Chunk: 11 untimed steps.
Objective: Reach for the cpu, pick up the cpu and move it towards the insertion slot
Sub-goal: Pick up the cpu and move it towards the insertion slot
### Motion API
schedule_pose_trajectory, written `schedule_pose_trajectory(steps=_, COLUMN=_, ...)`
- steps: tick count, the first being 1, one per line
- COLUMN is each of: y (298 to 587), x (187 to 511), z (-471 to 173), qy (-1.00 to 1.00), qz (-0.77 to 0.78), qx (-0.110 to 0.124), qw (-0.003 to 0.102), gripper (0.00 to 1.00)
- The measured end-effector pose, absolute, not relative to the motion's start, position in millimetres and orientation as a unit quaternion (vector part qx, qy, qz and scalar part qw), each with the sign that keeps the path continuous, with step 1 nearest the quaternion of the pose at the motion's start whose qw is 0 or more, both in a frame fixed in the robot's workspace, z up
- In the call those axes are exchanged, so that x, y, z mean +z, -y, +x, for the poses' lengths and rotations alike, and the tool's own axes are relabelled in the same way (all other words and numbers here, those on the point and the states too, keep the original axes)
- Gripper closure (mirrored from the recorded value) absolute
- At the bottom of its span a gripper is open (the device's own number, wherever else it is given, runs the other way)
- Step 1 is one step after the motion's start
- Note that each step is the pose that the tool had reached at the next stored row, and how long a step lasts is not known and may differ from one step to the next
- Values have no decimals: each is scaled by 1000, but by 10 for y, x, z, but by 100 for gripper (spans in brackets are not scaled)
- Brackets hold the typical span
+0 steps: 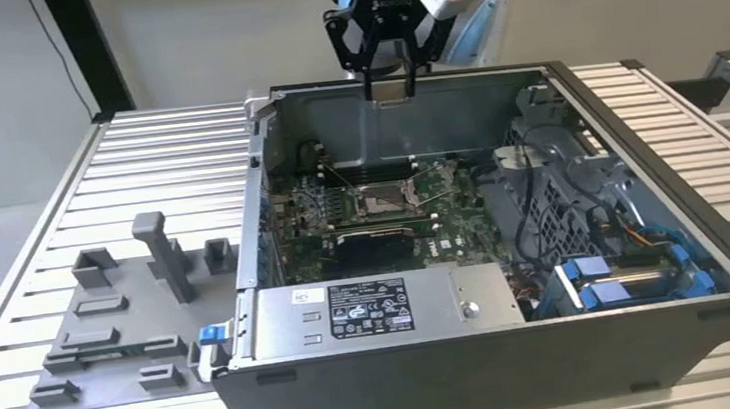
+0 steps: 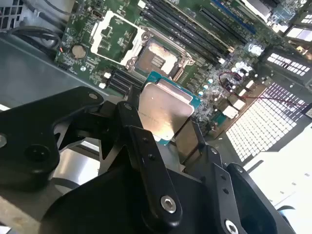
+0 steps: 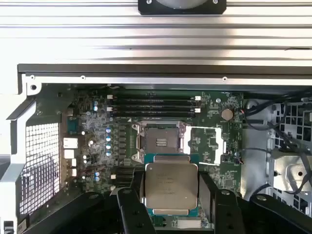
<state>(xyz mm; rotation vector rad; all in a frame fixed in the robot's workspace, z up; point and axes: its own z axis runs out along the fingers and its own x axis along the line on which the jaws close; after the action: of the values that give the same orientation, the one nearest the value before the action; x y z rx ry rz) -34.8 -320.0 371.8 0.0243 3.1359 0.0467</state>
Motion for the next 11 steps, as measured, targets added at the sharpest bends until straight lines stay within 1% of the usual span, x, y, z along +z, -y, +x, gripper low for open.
schedule_pose_trajectory(steps=6, y=3090, x=3674, z=-366, qy=-1000, qz=8, qx=15, qw=3, gripper=100)
schedule_pose_trajectory(steps=11, y=3072, x=3675, z=-366, qy=-1000, qz=8, qx=15, qw=3, gripper=100)
